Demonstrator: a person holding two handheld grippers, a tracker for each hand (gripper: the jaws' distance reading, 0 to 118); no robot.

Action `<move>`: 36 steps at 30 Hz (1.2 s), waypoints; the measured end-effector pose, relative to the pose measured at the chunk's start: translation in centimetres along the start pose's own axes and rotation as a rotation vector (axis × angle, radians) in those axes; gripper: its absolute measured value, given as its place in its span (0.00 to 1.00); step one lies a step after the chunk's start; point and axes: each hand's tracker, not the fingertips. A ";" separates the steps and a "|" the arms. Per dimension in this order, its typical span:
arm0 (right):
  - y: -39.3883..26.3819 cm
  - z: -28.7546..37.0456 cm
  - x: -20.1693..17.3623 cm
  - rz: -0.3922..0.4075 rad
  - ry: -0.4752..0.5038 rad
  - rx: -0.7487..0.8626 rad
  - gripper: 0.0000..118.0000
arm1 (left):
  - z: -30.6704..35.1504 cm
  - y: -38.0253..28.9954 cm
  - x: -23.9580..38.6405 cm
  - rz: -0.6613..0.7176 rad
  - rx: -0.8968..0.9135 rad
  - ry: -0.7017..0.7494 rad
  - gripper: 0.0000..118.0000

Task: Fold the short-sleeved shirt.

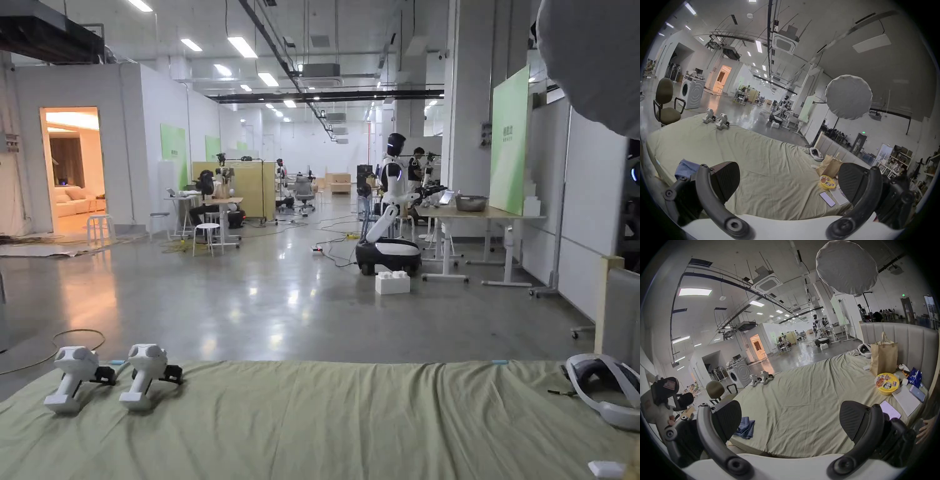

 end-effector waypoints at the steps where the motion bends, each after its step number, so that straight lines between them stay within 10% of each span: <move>1: 0.0 -0.1 0.0 -0.008 0.003 -0.004 1.00 | -0.1 0.1 0.3 -0.005 -0.016 0.023 1.00; 20: -0.1 0.2 1.1 -0.026 -0.007 -0.004 1.00 | -0.8 -0.3 -0.1 -0.058 0.068 0.071 1.00; 29: -0.2 0.4 0.1 0.044 0.004 0.009 1.00 | -0.5 -1.5 -2.9 0.062 0.075 -0.189 1.00; 36: -0.5 0.2 -1.0 0.146 -0.103 0.019 1.00 | -1.2 -2.5 -2.5 -0.160 0.082 -0.037 1.00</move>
